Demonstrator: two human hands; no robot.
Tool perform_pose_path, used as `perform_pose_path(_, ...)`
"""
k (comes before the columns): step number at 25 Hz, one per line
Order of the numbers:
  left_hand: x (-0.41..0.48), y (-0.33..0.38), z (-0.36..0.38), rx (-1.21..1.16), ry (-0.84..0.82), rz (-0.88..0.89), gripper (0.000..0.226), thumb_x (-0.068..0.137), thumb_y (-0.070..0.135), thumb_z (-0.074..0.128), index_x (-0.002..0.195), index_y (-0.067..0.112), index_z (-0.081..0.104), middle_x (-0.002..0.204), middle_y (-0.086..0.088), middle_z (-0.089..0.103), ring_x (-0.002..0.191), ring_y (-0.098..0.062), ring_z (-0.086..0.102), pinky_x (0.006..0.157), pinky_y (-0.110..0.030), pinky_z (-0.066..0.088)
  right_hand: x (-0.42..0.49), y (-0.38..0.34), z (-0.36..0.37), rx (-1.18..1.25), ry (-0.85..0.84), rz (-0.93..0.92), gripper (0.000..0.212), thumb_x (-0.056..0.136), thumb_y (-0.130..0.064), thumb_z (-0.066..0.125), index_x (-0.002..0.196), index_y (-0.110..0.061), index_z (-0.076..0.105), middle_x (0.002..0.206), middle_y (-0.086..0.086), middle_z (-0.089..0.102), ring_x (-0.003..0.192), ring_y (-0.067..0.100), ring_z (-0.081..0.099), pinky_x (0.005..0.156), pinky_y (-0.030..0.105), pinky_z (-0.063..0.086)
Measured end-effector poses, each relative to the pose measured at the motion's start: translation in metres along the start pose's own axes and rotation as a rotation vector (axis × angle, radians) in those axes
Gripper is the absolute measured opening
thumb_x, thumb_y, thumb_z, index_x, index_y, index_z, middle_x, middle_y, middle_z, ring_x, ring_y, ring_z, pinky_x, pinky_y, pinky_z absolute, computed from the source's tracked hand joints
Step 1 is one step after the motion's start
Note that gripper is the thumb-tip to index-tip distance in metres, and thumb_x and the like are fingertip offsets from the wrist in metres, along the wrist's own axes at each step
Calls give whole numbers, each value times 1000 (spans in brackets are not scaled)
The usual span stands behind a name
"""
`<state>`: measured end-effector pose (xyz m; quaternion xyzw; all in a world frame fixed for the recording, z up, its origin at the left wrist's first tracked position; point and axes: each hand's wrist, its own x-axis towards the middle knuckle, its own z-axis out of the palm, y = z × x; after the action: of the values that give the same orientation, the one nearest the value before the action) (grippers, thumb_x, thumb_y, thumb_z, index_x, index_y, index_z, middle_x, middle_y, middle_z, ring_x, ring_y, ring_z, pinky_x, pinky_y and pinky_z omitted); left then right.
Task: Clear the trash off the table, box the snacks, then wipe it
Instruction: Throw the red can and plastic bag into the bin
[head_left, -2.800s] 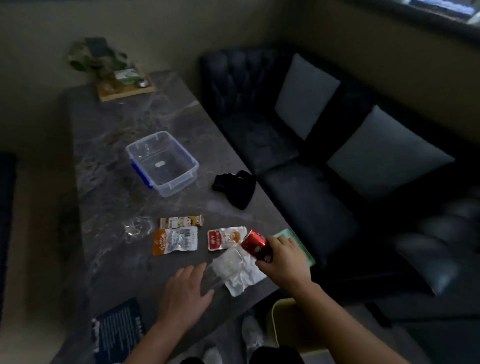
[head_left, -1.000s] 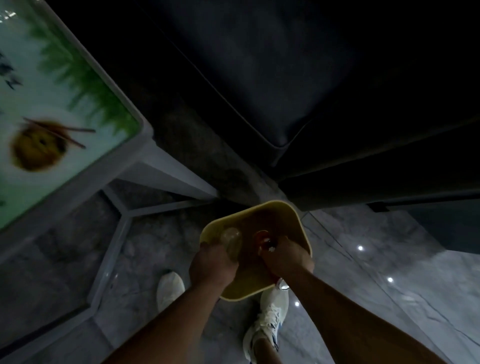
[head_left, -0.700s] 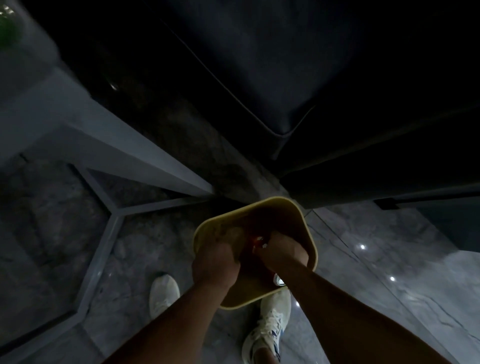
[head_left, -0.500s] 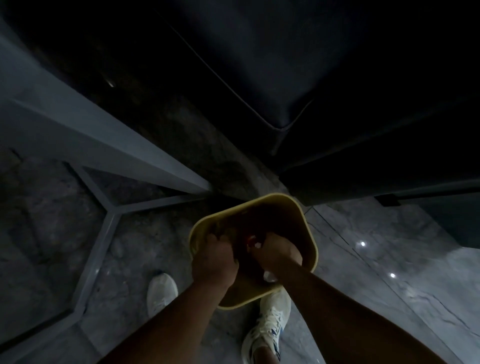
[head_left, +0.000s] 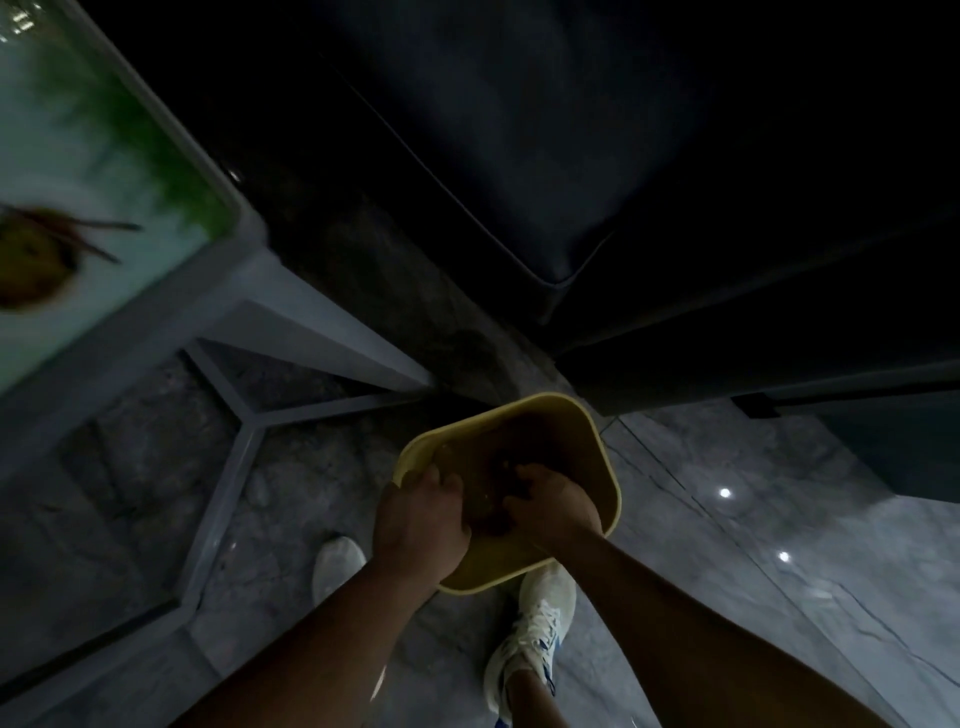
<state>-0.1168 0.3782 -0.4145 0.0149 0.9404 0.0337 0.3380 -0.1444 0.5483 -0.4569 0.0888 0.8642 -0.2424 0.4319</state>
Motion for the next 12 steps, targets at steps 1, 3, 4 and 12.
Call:
perform_pose_path(1,-9,-2,-7,-4,9,0,37,89,39,50,120,20,51,124,-7,55,109,-27,54,89,-40,44,-9,-5,-5,-11,7,-21,52,96,-42,58,146,-36,42,136,-1,56,112,19,60,83,31,51)
perform_pose_path(3,-26,-6,-24,-41,18,-16,37,88,37,51,121,20,52,123,-7,55,111,-27,53,89,-40,43,-31,-14,-15,-34,11,-67,51,97,-44,57,144,-34,44,136,0,56,109,18,61,82,30,52)
perform_pose_path(4,-34,-7,-33,-69,20,-22,36,88,36,51,120,20,52,124,-7,54,112,-27,53,90,-40,42,-42,-18,-19,-40,15,-86,49,97,-45,57,143,-32,46,134,0,57,108,17,61,80,29,51)
perform_pose_path(12,-135,0,-113,-148,114,-50,37,87,38,51,120,22,51,124,-7,54,113,-27,52,92,-41,41,-152,-70,-78,-96,116,-207,50,94,-44,59,141,-29,49,131,-1,62,107,17,63,85,34,55)
